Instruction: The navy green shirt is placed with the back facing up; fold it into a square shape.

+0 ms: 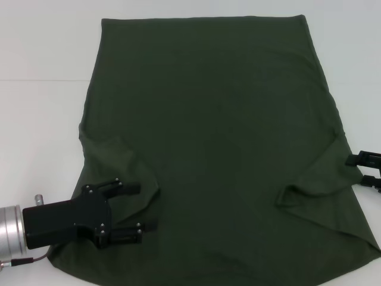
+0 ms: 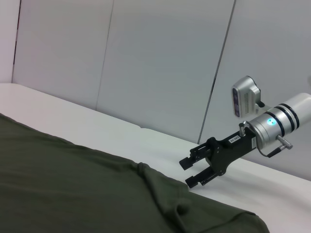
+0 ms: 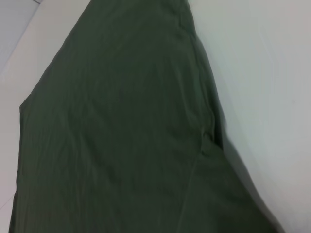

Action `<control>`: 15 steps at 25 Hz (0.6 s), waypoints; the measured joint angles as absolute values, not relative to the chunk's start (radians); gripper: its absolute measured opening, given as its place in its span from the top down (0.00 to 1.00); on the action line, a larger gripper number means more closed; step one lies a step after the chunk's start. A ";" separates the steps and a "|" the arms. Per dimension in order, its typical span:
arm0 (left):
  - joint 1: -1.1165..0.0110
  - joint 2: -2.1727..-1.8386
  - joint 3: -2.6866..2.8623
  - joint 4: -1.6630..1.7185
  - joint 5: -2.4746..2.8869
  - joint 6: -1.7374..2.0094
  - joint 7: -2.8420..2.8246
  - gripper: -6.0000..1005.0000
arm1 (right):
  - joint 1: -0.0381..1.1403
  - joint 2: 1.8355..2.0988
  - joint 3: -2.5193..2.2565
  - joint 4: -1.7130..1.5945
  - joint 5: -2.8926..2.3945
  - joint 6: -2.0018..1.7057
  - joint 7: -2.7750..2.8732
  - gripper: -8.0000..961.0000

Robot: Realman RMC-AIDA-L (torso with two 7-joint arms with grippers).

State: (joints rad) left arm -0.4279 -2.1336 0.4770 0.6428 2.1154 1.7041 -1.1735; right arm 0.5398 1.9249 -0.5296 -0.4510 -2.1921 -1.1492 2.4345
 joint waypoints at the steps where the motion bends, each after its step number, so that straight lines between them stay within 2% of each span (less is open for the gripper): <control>1: -0.428 -2.133 0.477 0.643 2.115 1.704 -1.174 0.13 | 0.540 1.925 -0.530 -0.451 -2.192 -1.149 2.434 0.18; 15: -0.426 -2.132 0.477 0.643 2.115 1.703 -1.173 0.13 | 0.554 1.931 -0.543 -0.451 -2.192 -1.137 2.437 0.18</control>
State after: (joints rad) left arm -0.4263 -2.1320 0.4770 0.6428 2.1154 1.7026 -1.1735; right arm 0.5543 1.9312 -0.5435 -0.4510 -2.1920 -1.1373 2.4370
